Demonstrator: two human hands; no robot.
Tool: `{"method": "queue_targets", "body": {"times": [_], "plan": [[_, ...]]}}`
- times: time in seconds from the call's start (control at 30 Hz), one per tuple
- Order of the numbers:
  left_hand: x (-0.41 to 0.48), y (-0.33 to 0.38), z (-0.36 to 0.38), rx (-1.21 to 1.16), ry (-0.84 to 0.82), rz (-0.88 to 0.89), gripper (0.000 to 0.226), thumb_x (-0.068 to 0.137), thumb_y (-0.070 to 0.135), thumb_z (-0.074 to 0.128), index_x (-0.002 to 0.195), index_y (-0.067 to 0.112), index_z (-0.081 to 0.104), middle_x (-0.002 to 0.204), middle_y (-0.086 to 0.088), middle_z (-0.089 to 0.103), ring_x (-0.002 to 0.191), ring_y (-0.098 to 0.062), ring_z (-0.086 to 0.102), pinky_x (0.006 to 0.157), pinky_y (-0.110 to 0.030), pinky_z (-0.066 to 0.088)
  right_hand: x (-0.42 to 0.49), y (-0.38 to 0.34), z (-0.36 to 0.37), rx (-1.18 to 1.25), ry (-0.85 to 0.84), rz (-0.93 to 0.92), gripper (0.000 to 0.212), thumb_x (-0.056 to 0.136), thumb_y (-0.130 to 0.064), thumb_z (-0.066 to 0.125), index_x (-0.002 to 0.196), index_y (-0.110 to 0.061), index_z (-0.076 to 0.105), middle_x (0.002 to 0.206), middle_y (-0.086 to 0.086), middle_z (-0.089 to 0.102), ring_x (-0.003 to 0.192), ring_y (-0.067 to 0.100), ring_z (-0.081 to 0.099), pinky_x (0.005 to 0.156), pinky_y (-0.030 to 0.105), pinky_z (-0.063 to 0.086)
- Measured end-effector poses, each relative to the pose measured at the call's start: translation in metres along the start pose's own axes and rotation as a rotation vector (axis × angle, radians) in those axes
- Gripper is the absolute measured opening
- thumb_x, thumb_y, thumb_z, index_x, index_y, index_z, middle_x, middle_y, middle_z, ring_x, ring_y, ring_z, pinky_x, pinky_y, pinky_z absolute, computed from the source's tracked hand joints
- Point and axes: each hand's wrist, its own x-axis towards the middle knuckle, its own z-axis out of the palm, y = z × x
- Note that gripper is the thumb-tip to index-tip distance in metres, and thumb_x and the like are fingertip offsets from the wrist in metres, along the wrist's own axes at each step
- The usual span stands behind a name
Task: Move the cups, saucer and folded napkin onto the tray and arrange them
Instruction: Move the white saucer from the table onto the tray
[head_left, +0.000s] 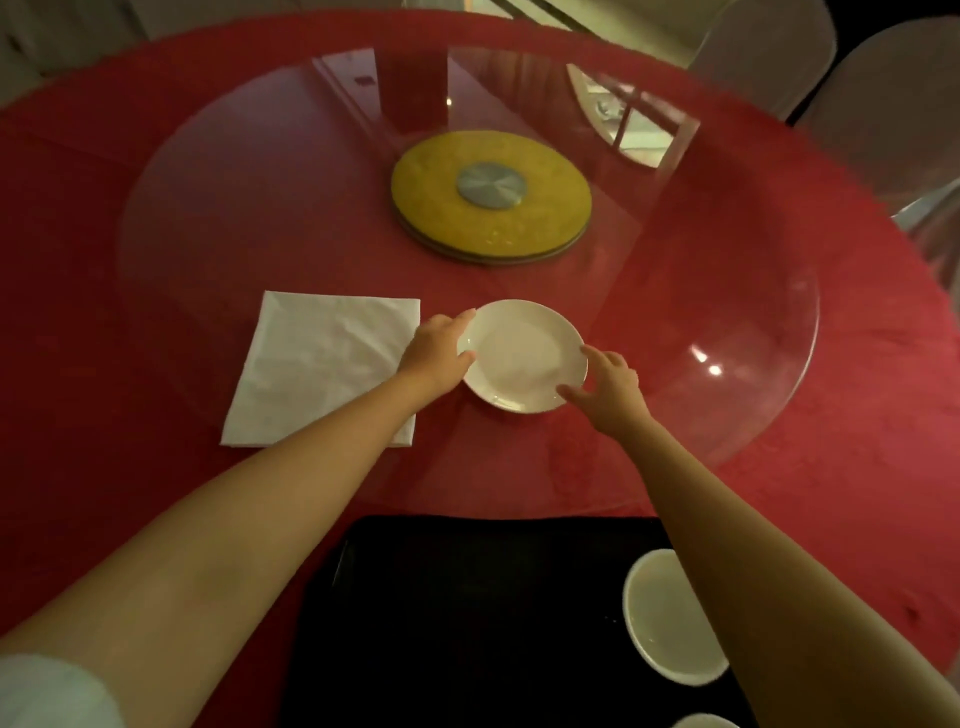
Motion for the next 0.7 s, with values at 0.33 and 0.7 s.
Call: {"method": "queue_targets", "body": {"times": [0.33,0.7], "plan": [[0.028,-0.009,0.014,-0.062,-0.059,-0.083,0.057,0.087,0.021,0.056,0.139,0.015,0.033,0.134,-0.019,0.045,0.123,-0.034,0.044,0.102,-0.042,0.039,0.026,0.0,0.021,0.131,0.03,0.077,0.068,0.078,-0.005,0.065,0.14,-0.008,0.035,0.141,0.014,0.032,0.125,0.027,0.041,0.094,0.021,0.034],[0.018,-0.009,0.016,-0.135,-0.007,-0.112,0.058,0.081,0.007,0.06,0.135,0.013,0.041,0.13,-0.017,0.047,0.118,-0.03,0.048,0.099,-0.033,0.039,0.014,0.0,0.025,0.18,0.063,0.06,0.07,0.079,-0.003,0.063,0.141,-0.008,0.033,0.136,0.013,0.036,0.123,0.024,0.041,0.091,0.019,0.034]]}}
